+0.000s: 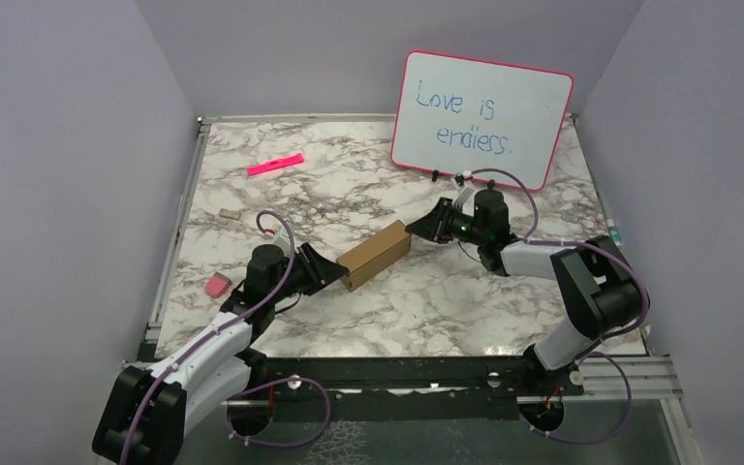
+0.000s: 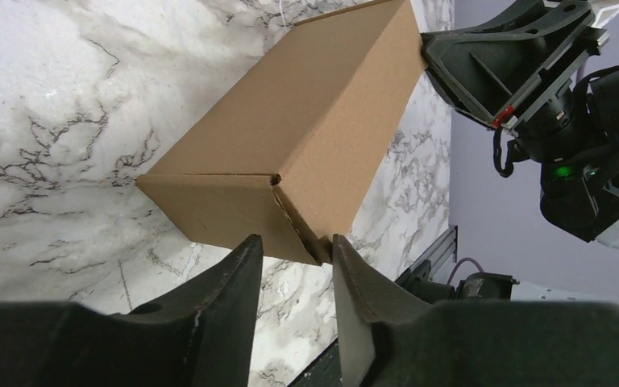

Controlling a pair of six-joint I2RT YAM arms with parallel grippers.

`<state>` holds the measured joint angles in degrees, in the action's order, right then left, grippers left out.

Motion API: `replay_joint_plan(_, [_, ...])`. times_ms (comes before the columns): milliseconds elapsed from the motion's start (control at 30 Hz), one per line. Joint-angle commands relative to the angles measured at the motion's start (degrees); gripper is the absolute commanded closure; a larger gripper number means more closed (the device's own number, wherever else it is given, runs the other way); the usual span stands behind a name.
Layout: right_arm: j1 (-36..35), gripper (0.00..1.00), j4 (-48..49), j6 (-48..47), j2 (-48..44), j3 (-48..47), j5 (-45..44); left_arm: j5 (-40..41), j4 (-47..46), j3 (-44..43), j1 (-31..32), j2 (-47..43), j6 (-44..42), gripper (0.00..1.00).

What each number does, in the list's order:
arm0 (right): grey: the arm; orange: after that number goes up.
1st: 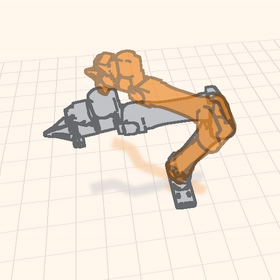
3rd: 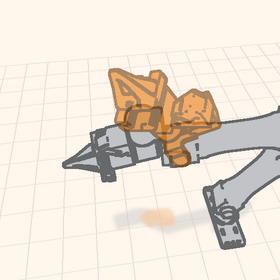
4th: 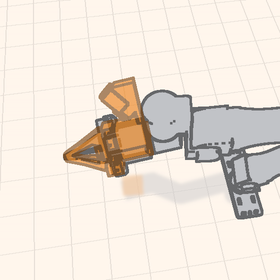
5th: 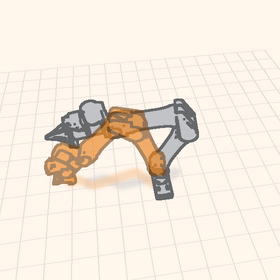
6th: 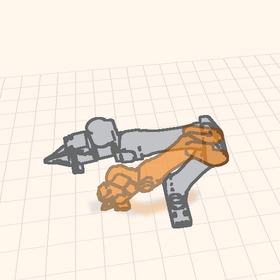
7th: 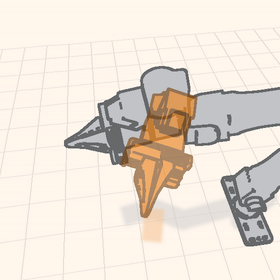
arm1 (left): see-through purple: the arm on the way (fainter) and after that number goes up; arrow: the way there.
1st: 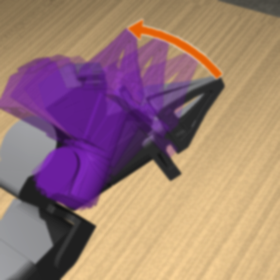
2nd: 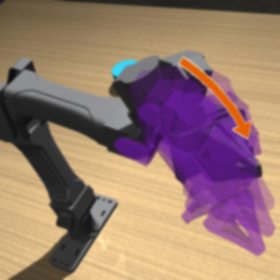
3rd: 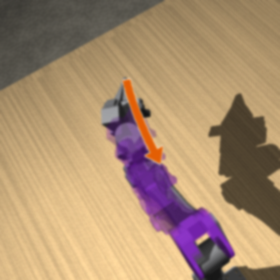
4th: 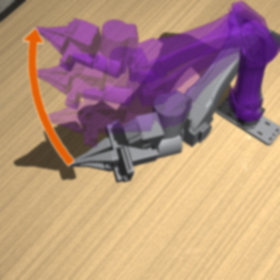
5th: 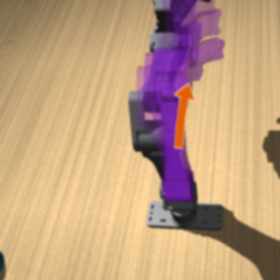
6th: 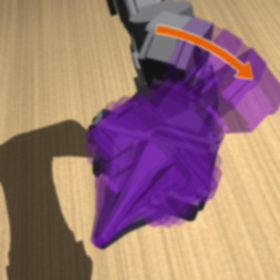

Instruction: Fold the paper box

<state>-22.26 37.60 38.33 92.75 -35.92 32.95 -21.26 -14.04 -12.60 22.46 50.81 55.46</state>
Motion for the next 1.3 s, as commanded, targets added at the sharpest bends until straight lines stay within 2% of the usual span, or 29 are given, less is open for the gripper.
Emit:
replay_joint_plan(0, [-0.1, 0.8, -3.1, -1.2, 2.6, 2.6, 1.1, 1.9, 1.3, 1.3, -0.3, 0.6, -1.9, 0.67])
replay_joint_plan(300, [-0.1, 0.81, -4.5, -3.2, 2.9, 5.2, -1.3, 1.5, 1.5, 3.3, -0.3, 5.2, -5.2, 0.82])
replay_joint_plan(500, [-0.1, 0.81, -6.5, -5.4, 2.8, 7.0, -5.8, 6.6, 5.5, 3.7, -0.3, 6.8, -7.7, 0.89])
replay_joint_plan(633, [-0.1, 0.81, -10.1, -6.2, 0.9, 7.3, -7.5, 7.4, 5.2, 3.5, -0.3, 8.6, -8.3, 0.98])
replay_joint_plan(700, [-0.1, 0.81, -10.9, -5.4, -1.2, 7.4, -6.7, 6.8, 5.3, 3.0, -0.3, 8.8, -8.5, 0.98])
replay_joint_plan(733, [-0.1, 0.81, -11.5, -5.1, -2.5, 7.3, -6.4, 6.3, 6.2, 2.2, -0.3, 8.3, -8.6, 0.94])
replay_joint_plan(800, [-0.1, 0.81, -13.4, -4.8, -5.2, 6.3, -6.1, 6.1, 9.3, -0.4, -0.3, 5.9, -9.6, 0.75])
replay_joint_plan(833, [-0.1, 0.79, -14.4, -4.8, -6.6, 5.6, -6.0, 6.6, 11.5, -2.2, -0.3, 4.6, -10.3, 0.7])
replay_joint_plan(1000, [-0.1, 0.68, -21.3, -5.0, -13.0, 0.7, -7.7, 11.3, 22.7, -12.6, -0.3, -1.5, -15.9, 0.51])
replay_joint_plan(1133, [-0.1, 0.54, -27.6, -6.4, -20.2, -2.1, -10.7, 6.8, 26.6, -20.4, -0.3, -1.3, -26.5, 0.35])
replay_joint_plan(1267, [-0.1, 0.33, -33.5, -9.0, -29.2, -2.2, -14.5, 1.8, 29.6, -26.4, -0.2, 0.6, -35.2, 0.31])
